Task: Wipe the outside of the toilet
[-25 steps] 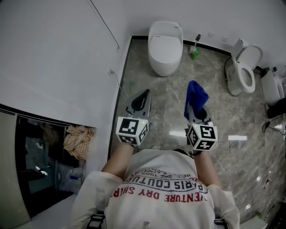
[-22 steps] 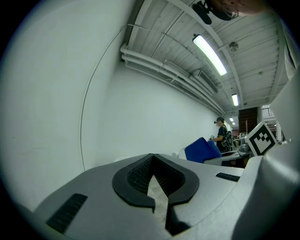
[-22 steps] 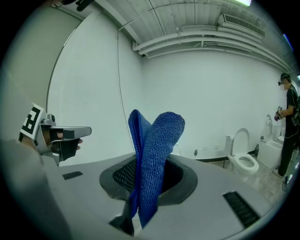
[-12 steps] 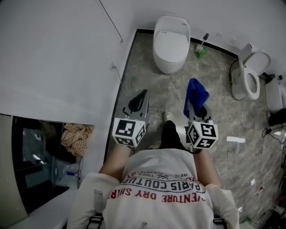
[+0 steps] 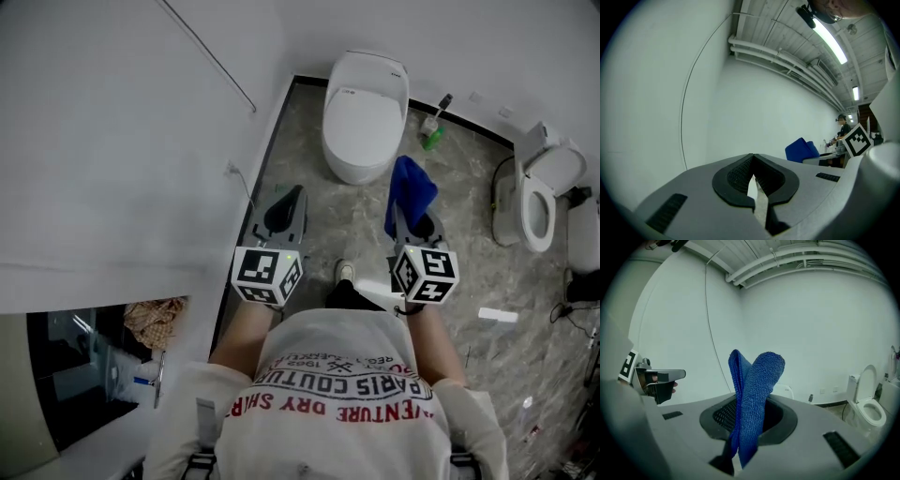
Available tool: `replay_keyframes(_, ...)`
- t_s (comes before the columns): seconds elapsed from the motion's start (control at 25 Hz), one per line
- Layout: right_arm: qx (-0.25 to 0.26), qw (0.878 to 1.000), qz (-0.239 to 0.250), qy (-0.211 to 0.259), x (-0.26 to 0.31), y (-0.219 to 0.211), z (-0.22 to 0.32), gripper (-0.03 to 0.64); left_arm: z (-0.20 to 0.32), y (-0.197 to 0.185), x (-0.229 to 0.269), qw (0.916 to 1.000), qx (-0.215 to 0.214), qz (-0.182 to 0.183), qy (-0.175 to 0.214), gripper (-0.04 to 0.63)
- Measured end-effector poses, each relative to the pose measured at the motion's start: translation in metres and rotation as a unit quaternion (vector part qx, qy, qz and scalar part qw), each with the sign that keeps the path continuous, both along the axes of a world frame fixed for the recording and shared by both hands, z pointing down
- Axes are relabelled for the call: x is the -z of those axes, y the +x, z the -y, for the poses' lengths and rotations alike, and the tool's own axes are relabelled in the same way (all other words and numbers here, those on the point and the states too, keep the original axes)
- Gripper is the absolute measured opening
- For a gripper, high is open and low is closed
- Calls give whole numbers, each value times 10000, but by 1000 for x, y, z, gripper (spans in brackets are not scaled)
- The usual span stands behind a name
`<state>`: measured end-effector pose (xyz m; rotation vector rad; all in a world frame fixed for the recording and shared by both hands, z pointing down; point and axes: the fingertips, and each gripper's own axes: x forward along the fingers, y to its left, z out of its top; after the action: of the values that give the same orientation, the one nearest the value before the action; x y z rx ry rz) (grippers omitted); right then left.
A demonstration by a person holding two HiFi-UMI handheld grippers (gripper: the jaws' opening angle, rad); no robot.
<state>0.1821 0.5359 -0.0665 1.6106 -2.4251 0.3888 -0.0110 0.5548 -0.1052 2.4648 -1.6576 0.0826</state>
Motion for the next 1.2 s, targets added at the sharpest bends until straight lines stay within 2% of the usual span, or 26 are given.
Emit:
replay_keyframes(0.32, 69, 10000, 2, -19, 2, 52, 129, 77, 121, 37, 2, 9996, 263, -121, -56, 6)
replay_keyframes(0.6, -22, 9996, 84, -263, -22, 60, 217, 77, 213, 29, -18, 9991, 351, -36, -223, 6)
replay_keyframes(0.92, -436, 9977, 11, -518, -55, 48, 361, 77, 385, 14, -51, 9991, -37, -57, -415, 6)
replay_keyframes(1.2, -831, 9920, -71, -946, -71, 15, 490, 77, 542, -10, -71, 9955, -521, -170, -774, 6)
